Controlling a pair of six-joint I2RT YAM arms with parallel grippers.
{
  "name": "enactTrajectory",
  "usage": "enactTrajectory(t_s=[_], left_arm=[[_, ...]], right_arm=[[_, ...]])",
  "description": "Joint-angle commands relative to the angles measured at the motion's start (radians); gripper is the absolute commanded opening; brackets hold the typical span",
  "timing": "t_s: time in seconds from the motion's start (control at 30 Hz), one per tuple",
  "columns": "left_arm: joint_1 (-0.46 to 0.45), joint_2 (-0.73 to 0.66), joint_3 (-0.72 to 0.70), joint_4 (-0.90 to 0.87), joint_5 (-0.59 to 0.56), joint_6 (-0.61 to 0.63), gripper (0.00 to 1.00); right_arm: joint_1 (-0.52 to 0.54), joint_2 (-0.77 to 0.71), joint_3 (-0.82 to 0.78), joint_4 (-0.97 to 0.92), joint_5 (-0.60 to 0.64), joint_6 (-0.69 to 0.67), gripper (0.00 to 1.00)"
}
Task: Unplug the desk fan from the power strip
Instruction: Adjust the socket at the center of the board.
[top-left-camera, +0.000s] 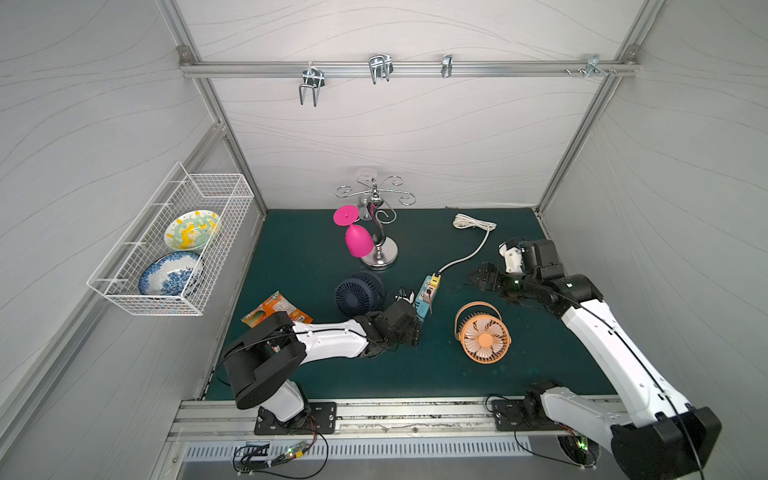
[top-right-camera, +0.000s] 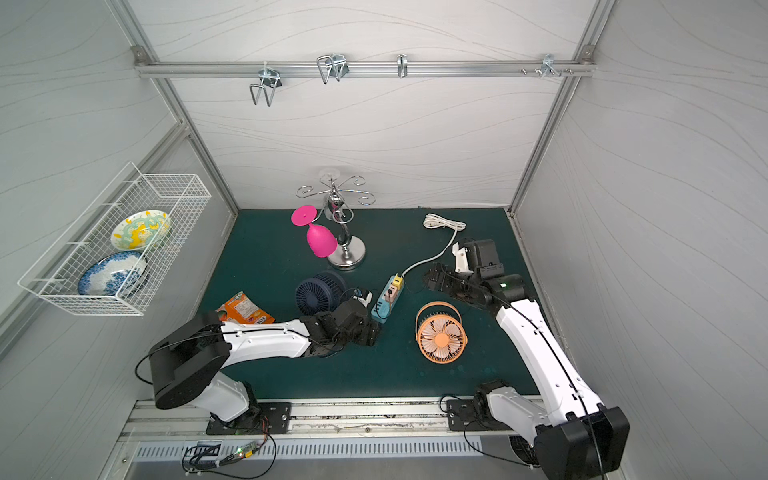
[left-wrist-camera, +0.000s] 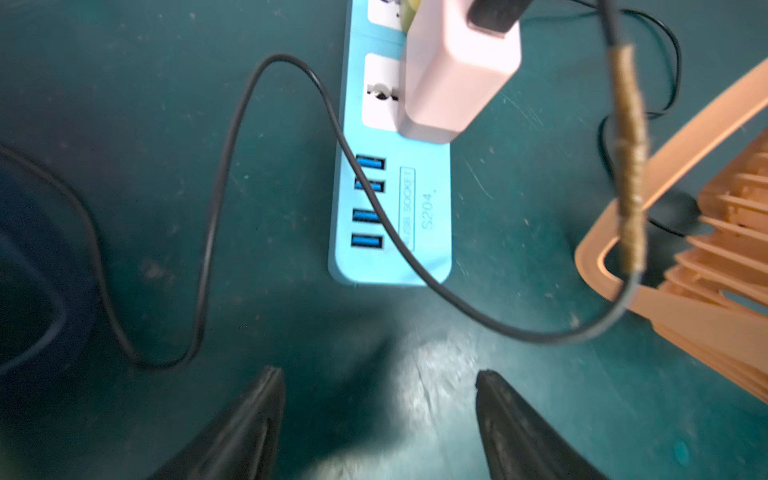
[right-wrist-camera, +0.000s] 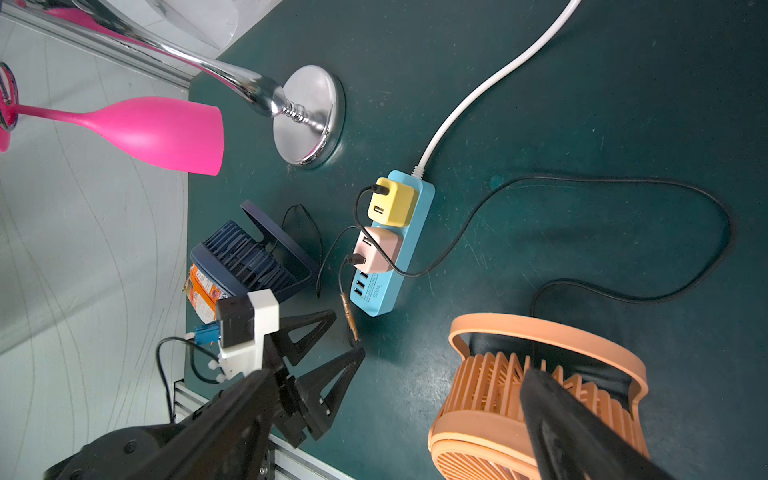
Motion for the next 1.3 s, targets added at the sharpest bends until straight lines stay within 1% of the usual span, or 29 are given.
enactTrajectory(t_s=[0.0, 0.03, 0.2, 0.33, 0.53, 0.7, 0.97, 1.27], left_arm=[[-0.004, 0.047, -0.012, 0.176, -0.035, 0.054, 0.78], [-0.004, 0.064, -0.009, 0.2, -0.035, 0.063, 0.79], [-0.004, 0.125, 0.034, 0.211, -0.03, 0.079, 0.8], [-0.006, 0.165, 0.045, 0.238, -0.078, 0.086, 0.8], [-0.006, 0.212, 0.036, 0.323, -0.105, 0.104, 0.8], [-0.008, 0.249, 0.007, 0.458, -0.128, 0.103, 0.79], [-0.014, 0.311, -0.008, 0.548, -0.144, 0.122, 0.72], [-0.043, 0.317, -0.056, 0.586, -0.18, 0.115, 0.61]], right_arm=[[0.006, -0.018, 0.013, 0.002, -0.002, 0.005, 0.96], [0.007, -0.016, 0.016, 0.001, -0.003, 0.004, 0.96], [0.006, -0.019, 0.026, -0.002, 0.0, 0.002, 0.96], [0.006, -0.017, 0.038, -0.007, -0.004, 0.0, 0.96], [0.005, -0.023, 0.056, -0.017, -0.006, -0.007, 0.96], [0.006, -0.021, 0.073, -0.026, -0.01, -0.014, 0.96], [0.006, -0.015, 0.085, -0.032, -0.004, -0.022, 0.96], [0.006, 0.039, 0.092, -0.034, -0.014, -0.006, 0.96]])
